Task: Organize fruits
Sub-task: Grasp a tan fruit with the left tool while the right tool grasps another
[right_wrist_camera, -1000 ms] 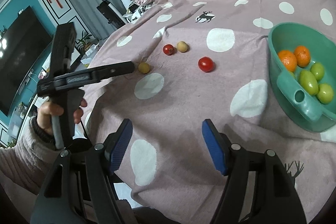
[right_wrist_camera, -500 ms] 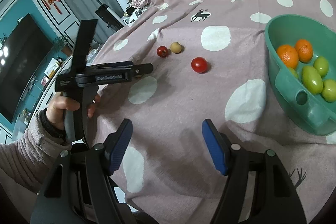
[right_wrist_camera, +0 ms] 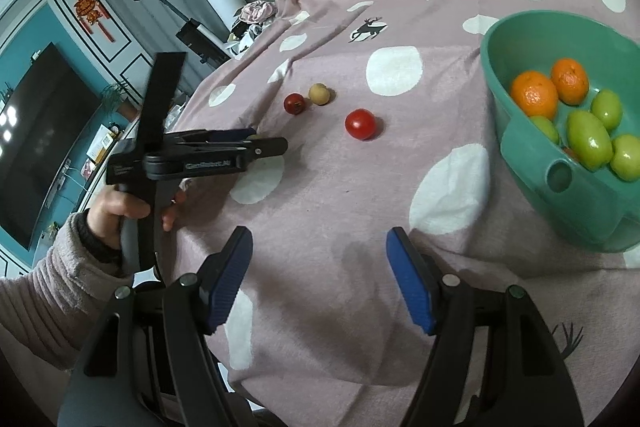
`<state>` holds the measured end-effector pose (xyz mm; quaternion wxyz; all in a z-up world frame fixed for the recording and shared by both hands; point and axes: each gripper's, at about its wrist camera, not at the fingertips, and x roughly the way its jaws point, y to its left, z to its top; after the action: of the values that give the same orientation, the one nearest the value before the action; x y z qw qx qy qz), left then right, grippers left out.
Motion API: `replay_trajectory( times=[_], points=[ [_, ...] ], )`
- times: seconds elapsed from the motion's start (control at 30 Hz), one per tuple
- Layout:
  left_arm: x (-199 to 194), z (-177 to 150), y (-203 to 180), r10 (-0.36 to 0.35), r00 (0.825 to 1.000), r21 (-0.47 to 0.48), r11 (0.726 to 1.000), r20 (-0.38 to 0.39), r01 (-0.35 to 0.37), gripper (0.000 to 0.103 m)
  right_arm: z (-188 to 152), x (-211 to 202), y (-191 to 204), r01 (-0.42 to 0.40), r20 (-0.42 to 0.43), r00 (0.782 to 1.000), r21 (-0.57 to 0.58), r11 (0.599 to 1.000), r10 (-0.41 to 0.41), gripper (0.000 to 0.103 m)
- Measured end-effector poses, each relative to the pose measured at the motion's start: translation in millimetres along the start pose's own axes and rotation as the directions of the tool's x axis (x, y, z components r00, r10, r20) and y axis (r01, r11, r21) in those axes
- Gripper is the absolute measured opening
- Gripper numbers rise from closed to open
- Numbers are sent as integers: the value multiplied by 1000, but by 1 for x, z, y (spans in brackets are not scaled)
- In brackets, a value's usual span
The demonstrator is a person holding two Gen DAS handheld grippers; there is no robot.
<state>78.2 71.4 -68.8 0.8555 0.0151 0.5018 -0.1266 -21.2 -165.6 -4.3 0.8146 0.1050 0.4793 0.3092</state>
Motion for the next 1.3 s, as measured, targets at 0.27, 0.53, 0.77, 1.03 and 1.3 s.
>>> replay_trajectory(
  times=[0.27,0.53,0.77,1.03,1.3],
  points=[
    [-3,-4,5,16,1000,5,1000,-22,-15,40,0,2,-3,0,-1,1000,6,1000,0,71],
    [-3,-5,5,34,999,26,999,-13,-34,31,11,9,3,-3,-8,1000,-14,1000,3,71],
    [-12,-15,11,-34,999,-41,999,37,36,29,45,26,16,-2,4,1000,-64,998,3,70],
    [-18,-24,6,-42,995,-49,998,87,46,29,91,90,21,15,-57,998,-77,997,-19,55],
    [-15,-22,10,-60,993,-25,998,98,63,29,135,148,21,107,-89,989,-112,988,-117,44]
  ],
)
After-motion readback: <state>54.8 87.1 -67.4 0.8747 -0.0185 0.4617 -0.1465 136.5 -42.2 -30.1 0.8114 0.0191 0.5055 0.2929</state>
